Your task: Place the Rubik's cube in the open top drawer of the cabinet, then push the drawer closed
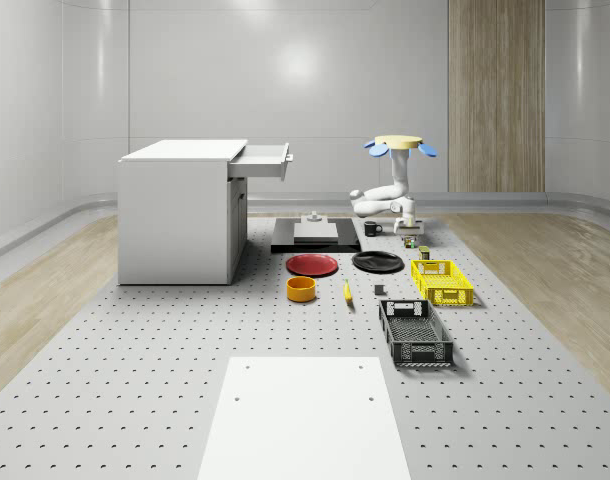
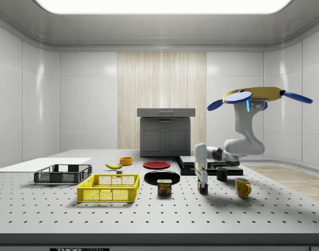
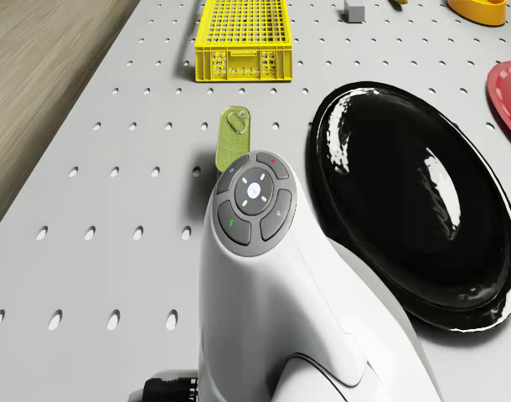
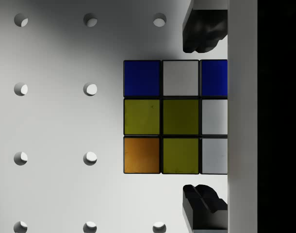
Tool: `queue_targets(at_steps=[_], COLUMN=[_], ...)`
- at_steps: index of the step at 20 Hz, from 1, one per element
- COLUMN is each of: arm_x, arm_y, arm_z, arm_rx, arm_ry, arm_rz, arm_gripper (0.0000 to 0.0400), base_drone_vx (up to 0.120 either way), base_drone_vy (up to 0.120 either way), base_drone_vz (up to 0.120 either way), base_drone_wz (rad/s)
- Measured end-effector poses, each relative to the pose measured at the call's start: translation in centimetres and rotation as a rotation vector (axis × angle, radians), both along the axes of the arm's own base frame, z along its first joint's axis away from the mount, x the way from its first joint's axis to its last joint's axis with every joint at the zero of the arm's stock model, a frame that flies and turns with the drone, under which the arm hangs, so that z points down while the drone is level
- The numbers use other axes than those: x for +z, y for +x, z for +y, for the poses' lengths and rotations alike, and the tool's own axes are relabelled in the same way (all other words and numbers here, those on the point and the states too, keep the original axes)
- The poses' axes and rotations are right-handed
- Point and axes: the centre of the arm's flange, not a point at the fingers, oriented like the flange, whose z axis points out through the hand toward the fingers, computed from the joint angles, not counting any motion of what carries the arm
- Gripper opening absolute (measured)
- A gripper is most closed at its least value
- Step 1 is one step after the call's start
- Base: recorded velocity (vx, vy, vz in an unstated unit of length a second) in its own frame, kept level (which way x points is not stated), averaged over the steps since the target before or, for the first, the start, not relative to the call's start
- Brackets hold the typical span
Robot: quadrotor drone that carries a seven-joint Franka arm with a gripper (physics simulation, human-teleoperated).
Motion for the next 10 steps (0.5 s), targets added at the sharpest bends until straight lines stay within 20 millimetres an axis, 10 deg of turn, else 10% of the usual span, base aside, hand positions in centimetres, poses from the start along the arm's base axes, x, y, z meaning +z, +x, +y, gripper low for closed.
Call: queue_targets(at_steps=[10], arm_x=[2.5], arm_y=[0.0], arm_z=[0.0], arm_rx=[0.000], arm_ry=[0.000], arm_rz=[0.000], arm_gripper=[0.0367], base_drone_vx=[0.000], base_drone_vy=[0.000], base_drone_vz=[0.000], base_drone_wz=[0.000])
